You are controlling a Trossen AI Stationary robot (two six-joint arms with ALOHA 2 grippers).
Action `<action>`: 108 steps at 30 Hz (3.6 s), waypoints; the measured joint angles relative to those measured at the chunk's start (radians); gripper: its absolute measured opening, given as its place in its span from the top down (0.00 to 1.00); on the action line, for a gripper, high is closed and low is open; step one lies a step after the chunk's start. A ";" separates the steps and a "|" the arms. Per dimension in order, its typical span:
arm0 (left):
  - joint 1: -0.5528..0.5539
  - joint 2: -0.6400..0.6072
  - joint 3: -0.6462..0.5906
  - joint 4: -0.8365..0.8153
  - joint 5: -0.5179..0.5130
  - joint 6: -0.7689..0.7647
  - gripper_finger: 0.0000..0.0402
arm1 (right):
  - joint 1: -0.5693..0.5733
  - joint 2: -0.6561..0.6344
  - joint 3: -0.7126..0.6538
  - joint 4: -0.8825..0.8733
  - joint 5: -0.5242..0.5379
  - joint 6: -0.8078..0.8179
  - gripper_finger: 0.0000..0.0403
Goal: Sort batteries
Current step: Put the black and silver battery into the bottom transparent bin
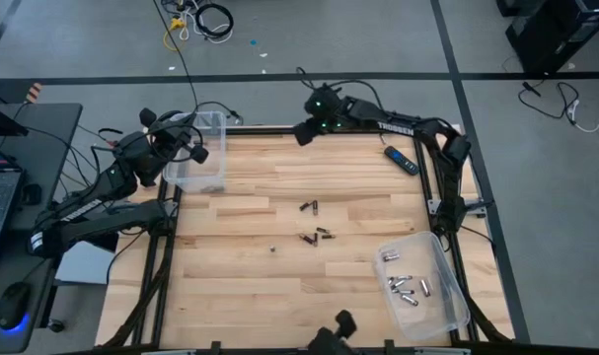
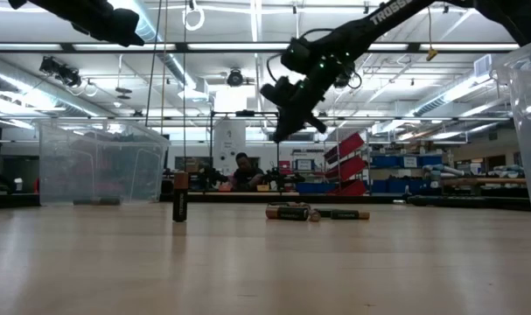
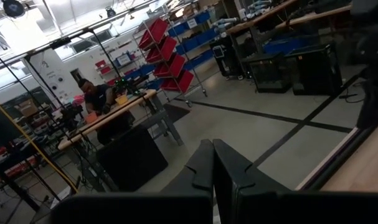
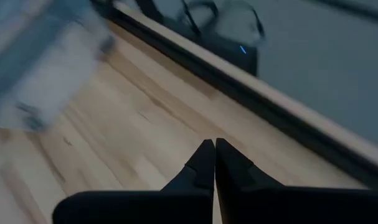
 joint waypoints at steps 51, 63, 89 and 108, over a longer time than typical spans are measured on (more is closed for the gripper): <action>0.000 0.004 0.000 -0.009 0.000 0.018 1.00 | -0.516 -0.059 0.362 -1.061 0.056 -0.076 1.00; 0.000 0.008 -0.009 -0.037 0.001 0.017 1.00 | -0.492 -0.060 0.232 -1.107 -0.107 -0.092 1.00; 0.000 0.158 -0.008 0.086 0.407 -0.026 1.00 | 0.193 -0.793 -0.295 -1.092 -0.061 0.196 1.00; -0.003 0.268 -0.008 0.277 0.525 -0.115 1.00 | 0.883 -0.961 -0.481 -0.804 -0.222 0.820 1.00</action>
